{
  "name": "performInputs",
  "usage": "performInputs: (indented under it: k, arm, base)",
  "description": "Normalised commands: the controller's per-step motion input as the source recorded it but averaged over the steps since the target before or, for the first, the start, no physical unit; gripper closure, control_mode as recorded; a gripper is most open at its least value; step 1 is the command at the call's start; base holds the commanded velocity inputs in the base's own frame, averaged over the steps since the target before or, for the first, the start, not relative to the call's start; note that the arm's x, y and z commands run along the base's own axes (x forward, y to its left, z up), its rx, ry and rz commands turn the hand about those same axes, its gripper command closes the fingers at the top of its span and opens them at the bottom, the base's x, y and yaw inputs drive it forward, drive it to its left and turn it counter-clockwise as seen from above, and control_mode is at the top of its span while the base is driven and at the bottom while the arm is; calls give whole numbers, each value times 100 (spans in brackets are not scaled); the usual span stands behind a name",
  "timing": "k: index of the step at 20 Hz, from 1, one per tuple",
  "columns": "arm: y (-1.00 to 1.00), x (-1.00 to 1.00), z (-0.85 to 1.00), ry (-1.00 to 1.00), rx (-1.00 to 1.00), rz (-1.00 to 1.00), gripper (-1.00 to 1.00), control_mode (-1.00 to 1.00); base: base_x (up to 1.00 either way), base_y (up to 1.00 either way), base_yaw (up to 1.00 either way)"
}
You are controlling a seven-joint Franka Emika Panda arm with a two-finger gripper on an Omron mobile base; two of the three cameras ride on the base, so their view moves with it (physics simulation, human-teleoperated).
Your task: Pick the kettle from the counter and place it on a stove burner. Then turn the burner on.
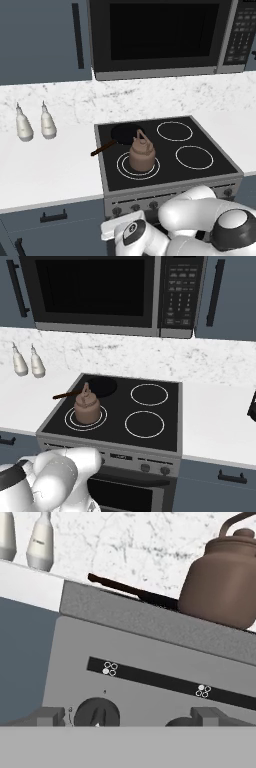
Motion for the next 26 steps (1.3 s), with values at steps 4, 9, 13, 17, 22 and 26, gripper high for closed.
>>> performInputs:
  k: [4,9,13,17,22,26]
  arm:
    - [-25,0,-10,0,2,0,-100,-100]
    - [-7,5,-13,2,2,0,-100,-100]
    - [-6,24,-1,3,1,0,-100,-100]
    - [-7,28,0,7,2,0,-100,-100]
    - [-6,18,-5,6,4,0,-100,-100]
    - [-6,19,-22,6,6,2,-100,-100]
  base:
    - [0,0,0]
    - [0,0,0]
    - [0,0,0]
    - [0,0,0]
    - [0,0,0]
    - [0,0,0]
